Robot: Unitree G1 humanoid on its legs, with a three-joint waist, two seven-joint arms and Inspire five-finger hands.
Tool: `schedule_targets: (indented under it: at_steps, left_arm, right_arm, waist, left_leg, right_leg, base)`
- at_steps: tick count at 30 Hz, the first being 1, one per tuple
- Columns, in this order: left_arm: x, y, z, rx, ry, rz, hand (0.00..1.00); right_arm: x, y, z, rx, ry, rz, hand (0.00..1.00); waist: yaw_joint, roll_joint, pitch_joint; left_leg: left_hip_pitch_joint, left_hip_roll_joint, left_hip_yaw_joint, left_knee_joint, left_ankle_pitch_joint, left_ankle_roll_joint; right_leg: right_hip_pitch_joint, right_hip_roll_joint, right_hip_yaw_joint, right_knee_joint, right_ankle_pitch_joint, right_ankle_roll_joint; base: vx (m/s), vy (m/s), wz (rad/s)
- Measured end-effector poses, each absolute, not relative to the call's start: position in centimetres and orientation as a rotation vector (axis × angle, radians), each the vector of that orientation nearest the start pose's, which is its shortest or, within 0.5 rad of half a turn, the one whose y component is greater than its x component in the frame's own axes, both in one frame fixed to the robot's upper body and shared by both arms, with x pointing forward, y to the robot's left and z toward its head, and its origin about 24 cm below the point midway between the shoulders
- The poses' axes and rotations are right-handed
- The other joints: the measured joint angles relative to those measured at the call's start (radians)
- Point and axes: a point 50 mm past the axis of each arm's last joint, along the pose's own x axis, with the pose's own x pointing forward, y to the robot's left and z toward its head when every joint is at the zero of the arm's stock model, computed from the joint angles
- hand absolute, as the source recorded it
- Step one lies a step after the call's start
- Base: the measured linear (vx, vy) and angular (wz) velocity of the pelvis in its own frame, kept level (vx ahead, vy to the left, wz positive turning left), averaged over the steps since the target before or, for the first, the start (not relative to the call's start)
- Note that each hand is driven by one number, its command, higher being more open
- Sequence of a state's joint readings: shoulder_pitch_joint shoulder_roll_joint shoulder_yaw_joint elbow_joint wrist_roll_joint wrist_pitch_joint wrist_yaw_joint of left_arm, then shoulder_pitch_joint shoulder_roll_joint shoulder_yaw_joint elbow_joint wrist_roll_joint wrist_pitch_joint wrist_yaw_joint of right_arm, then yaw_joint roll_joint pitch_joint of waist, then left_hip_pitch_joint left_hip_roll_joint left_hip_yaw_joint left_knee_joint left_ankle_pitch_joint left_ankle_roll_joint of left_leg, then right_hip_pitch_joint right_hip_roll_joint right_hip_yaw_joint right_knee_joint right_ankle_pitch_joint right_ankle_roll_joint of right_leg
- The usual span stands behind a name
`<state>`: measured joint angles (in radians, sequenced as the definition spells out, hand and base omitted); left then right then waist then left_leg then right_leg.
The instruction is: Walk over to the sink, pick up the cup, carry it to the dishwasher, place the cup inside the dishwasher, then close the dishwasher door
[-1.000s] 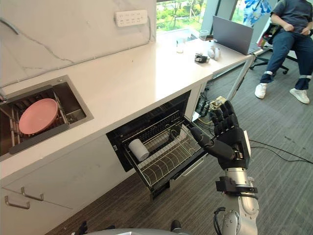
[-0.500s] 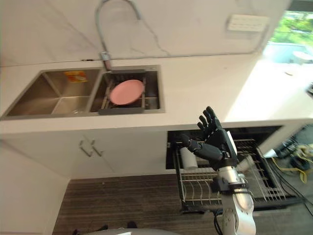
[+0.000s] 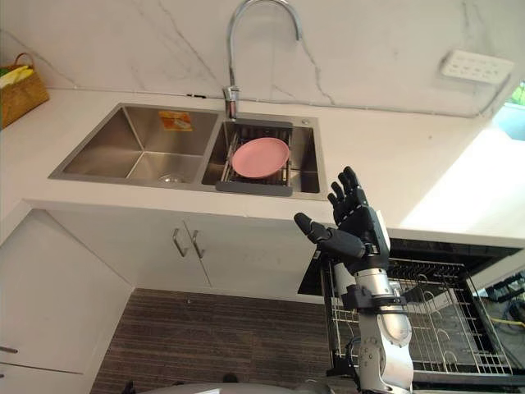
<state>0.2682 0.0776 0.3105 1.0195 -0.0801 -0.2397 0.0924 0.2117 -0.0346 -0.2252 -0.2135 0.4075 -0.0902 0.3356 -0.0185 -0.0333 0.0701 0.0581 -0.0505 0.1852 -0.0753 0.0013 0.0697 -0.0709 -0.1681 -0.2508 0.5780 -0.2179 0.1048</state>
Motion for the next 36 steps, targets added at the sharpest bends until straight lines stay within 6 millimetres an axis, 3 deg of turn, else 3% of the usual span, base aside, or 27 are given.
schedule_targets:
  at_steps: [2,5,7,8,9,10,11,14,17,19,20,21,23,24,26,28,29,32,34,36]
  left_arm:
    - [3.3,23.2,-15.6,-0.037,1.022,0.508,1.00]
    - [3.0,23.2,-15.7,-0.035,1.037,0.510,1.00]
    - [2.7,23.1,-15.7,-0.039,1.034,0.516,1.00]
    - [2.7,22.8,-15.8,-0.052,1.034,0.520,1.00]
    - [2.4,22.7,-15.8,-0.056,1.032,0.529,1.00]
    - [2.2,22.9,-15.7,-0.053,1.028,0.531,1.00]
    - [2.1,23.0,-15.7,-0.024,1.031,0.517,1.00]
    - [2.4,22.2,-15.7,-0.004,1.026,0.466,1.00]
    - [2.5,21.9,-15.8,0.008,1.030,0.444,1.00]
    - [2.6,21.9,-15.8,0.013,1.031,0.436,1.00]
    - [2.5,21.8,-15.8,0.013,1.034,0.442,1.00]
    - [2.6,21.8,-15.8,0.014,1.032,0.448,1.00]
    - [3.2,22.3,-15.6,0.003,1.003,0.487,1.00]
    - [3.1,22.2,-15.7,-0.005,1.005,0.500,1.00]
    - [2.9,22.1,-15.7,-0.005,1.008,0.498,1.00]
    - [2.8,21.8,-15.7,-0.009,0.998,0.497,1.00]
    - [2.7,21.9,-15.7,-0.007,0.999,0.498,1.00]
    - [3.0,22.2,-15.6,0.001,0.991,0.501,1.00]
    - [2.8,22.2,-15.6,0.006,1.000,0.506,1.00]
    - [2.8,22.2,-15.6,0.011,1.004,0.509,1.00]
  right_arm:
    - [20.3,-20.9,7.0,0.265,-0.238,0.048,1.00]
    - [20.2,-21.3,7.1,0.277,-0.246,0.018,1.00]
    - [20.2,-21.7,7.0,0.283,-0.244,0.003,1.00]
    - [20.1,-22.0,6.8,0.293,-0.238,-0.007,1.00]
    - [20.1,-22.0,6.5,0.303,-0.235,-0.012,1.00]
    - [20.1,-21.9,6.5,0.307,-0.239,-0.010,1.00]
    - [19.9,-22.1,6.8,0.292,-0.262,-0.018,1.00]
    - [19.3,-22.5,6.5,0.277,-0.262,-0.049,1.00]
    - [18.7,-22.6,5.9,0.249,-0.222,-0.071,1.00]
    - [18.3,-22.7,5.5,0.236,-0.201,-0.082,1.00]
    - [18.0,-22.7,5.5,0.235,-0.196,-0.086,1.00]
    - [17.9,-22.7,5.5,0.233,-0.197,-0.086,1.00]
    - [17.6,-22.7,6.5,0.213,-0.230,-0.078,1.00]
    - [17.7,-22.7,6.9,0.202,-0.251,-0.069,1.00]
    - [18.1,-23.0,7.4,0.195,-0.285,-0.074,1.00]
    - [18.2,-23.1,7.6,0.186,-0.290,-0.063,1.00]
    - [18.3,-22.9,7.5,0.191,-0.288,-0.056,1.00]
    - [18.6,-22.5,7.7,0.190,-0.301,-0.011,1.00]
    - [18.8,-22.4,7.9,0.188,-0.313,0.002,1.00]
    - [18.7,-22.6,7.9,0.186,-0.314,0.000,1.00]
  waist:
    - [0.000,-0.010,-0.006]
    - [-0.001,-0.014,-0.011]
    - [0.001,-0.010,-0.009]
    - [0.004,0.012,0.004]
    - [0.004,0.017,0.006]
    - [0.004,0.007,0.002]
    - [-0.004,0.007,-0.007]
    - [-0.012,0.035,-0.012]
    - [-0.021,0.046,-0.008]
    - [-0.021,0.052,-0.001]
    - [-0.020,0.060,0.003]
    - [-0.017,0.053,0.002]
    - [-0.021,0.037,0.021]
    - [-0.019,0.037,0.021]
    - [-0.019,0.044,0.022]
    - [-0.003,0.050,0.020]
    - [0.001,0.051,0.011]
    - [0.006,0.032,0.020]
    - [0.001,0.033,0.021]
    - [-0.001,0.034,0.018]
  left_leg:
    - [-0.013,0.000,-0.008,0.027,-0.008,-0.009]
    - [-0.024,-0.004,-0.021,0.080,-0.035,-0.012]
    - [-0.001,0.011,-0.025,0.074,-0.036,-0.013]
    - [0.027,0.050,-0.029,0.074,-0.040,-0.019]
    - [0.045,0.066,-0.021,0.083,-0.044,-0.028]
    - [0.047,0.059,-0.007,0.090,-0.052,-0.041]
    - [0.058,0.071,-0.006,0.098,-0.087,-0.074]
    - [0.059,0.104,-0.003,0.099,-0.102,-0.093]
    - [0.059,0.114,0.015,0.104,-0.112,-0.108]
    - [0.037,0.127,0.027,0.171,-0.162,-0.125]
    - [0.017,0.141,0.039,0.234,-0.194,-0.149]
    - [0.000,0.145,0.046,0.278,-0.206,-0.168]
    - [-0.116,0.157,0.067,0.527,-0.216,-0.192]
    - [-0.124,0.151,0.072,0.511,-0.230,-0.185]
    - [-0.138,0.139,0.039,0.320,-0.221,-0.169]
    - [-0.133,0.134,0.012,0.271,-0.095,-0.161]
    - [-0.125,0.126,0.024,0.279,-0.103,-0.109]
    - [-0.115,0.104,0.052,0.293,-0.114,-0.085]
    - [-0.087,0.083,0.058,0.267,-0.114,-0.077]
    - [-0.028,0.054,0.049,0.193,-0.118,-0.068]
  right_leg:
    - [-0.047,0.065,-0.007,-0.106,-0.019,-0.033]
    - [0.020,0.082,-0.012,-0.253,-0.004,-0.085]
    - [0.033,0.096,0.001,-0.246,0.000,-0.088]
    - [0.008,0.119,0.025,-0.182,-0.010,-0.089]
    - [0.026,0.127,0.057,-0.306,0.008,-0.099]
    - [0.030,0.112,0.073,-0.373,0.093,-0.094]
    - [0.039,0.118,0.103,-0.400,0.111,-0.082]
    - [0.055,0.152,0.115,-0.451,0.128,-0.098]
    - [0.051,0.165,0.134,-0.455,0.127,-0.101]
    - [0.043,0.169,0.146,-0.421,0.095,-0.110]
    - [0.041,0.173,0.155,-0.401,0.079,-0.113]
    - [0.042,0.172,0.158,-0.399,0.076,-0.116]
    - [0.059,0.143,0.171,-0.406,0.083,-0.130]
    - [0.071,0.132,0.184,-0.412,0.083,-0.129]
    - [0.109,0.118,0.201,-0.442,0.082,-0.117]
    - [0.120,0.119,0.229,-0.446,0.071,-0.097]
    - [0.122,0.112,0.242,-0.441,0.063,-0.081]
    - [0.122,0.087,0.272,-0.445,0.065,-0.061]
    - [0.137,0.068,0.277,-0.451,0.063,-0.057]
    - [0.146,0.051,0.277,-0.422,0.042,-0.028]
  base:
    - [0.20,-0.066,0.20]
    - [0.23,-0.087,0.10]
    - [0.16,-0.115,-0.10]
    - [0.11,-0.101,-0.24]
    - [0.11,-0.083,-0.31]
    - [0.11,-0.060,-0.23]
    - [0.13,-0.097,-0.23]
    - [0.06,-0.091,-0.16]
    - [0.02,-0.033,-0.18]
    - [0.02,-0.030,-0.24]
    - [0.03,-0.023,-0.16]
    - [0.04,-0.018,-0.10]
    - [0.07,-0.004,-0.10]
    - [0.08,0.013,-0.25]
    - [0.11,0.089,-0.27]
    - [0.18,0.188,-0.38]
    - [0.22,0.211,-0.37]
    - [0.18,0.140,-0.28]
    - [0.14,0.116,-0.19]
    - [0.12,0.089,-0.09]
